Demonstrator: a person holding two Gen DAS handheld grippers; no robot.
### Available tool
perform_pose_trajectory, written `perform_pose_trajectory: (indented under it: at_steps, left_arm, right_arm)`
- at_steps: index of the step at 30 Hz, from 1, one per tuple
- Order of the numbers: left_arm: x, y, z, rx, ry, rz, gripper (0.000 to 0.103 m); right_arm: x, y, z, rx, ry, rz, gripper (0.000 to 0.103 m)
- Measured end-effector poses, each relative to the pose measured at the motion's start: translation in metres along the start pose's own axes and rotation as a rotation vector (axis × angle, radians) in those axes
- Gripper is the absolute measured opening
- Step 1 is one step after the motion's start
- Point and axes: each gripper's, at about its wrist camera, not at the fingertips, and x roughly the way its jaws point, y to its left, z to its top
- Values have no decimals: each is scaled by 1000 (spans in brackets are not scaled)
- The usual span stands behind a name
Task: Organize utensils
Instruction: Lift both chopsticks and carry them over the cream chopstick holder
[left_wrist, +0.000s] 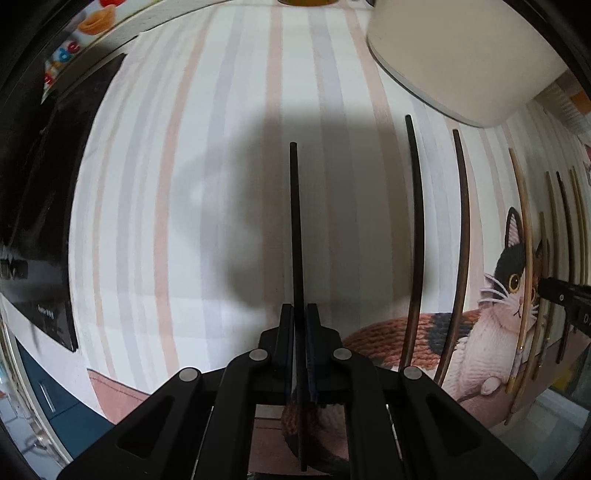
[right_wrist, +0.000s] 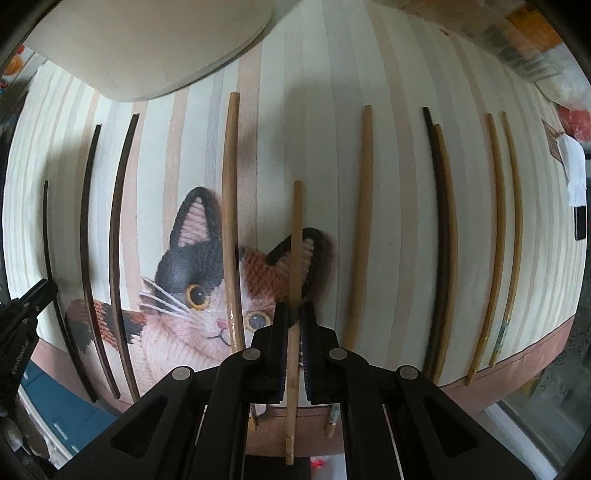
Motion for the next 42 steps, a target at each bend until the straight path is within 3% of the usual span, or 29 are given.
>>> perform_pose_trajectory:
  at_steps: [10, 23, 34, 42]
  left_arm:
    - [-68, 15, -5, -36, -145, -12, 3]
    - [-123, 8, -33, -70, -311, -25, 3]
    - [-172, 9, -18, -71, -446, -40, 3]
    - [-248, 0, -2, -63, -607, -96, 2]
  right_arm:
    - [-21, -15, -34, 29, -106, 95, 7]
    - [-115, -14, -65, 9, -370, 183, 7]
    - [-181, -4, -52, -4, -531, 236, 7]
    - [-275, -1, -46, -15, -722, 330, 7]
